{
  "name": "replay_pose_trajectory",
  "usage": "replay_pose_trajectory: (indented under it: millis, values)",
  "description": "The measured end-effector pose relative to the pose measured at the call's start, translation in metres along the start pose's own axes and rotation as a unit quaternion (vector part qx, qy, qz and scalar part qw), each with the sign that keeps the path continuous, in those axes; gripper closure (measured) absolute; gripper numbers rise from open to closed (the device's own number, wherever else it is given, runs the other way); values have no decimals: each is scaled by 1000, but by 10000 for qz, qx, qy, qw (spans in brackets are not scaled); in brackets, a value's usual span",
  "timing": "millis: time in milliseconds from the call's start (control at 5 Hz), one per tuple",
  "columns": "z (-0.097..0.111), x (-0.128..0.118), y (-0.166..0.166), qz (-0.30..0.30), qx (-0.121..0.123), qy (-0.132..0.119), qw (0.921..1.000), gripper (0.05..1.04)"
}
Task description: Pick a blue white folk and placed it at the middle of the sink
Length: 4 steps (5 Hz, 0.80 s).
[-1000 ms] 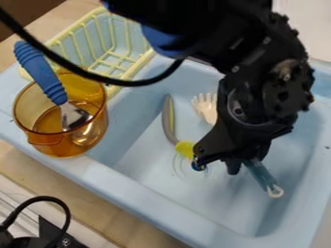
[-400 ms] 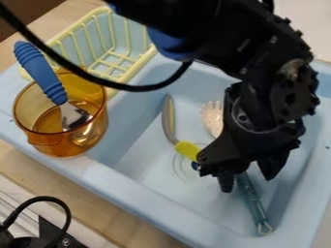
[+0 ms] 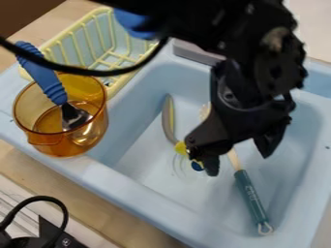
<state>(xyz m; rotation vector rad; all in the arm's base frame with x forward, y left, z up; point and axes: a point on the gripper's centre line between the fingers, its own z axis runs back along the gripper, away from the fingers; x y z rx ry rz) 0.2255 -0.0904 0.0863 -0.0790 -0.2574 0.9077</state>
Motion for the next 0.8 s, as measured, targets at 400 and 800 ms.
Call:
replay_pose_trajectory:
  millis: [400,800]
  values:
    - [26,22,-7,192,-17,120,9997,84]
    - [32,28,-32,-1437,35,27,9896,84]
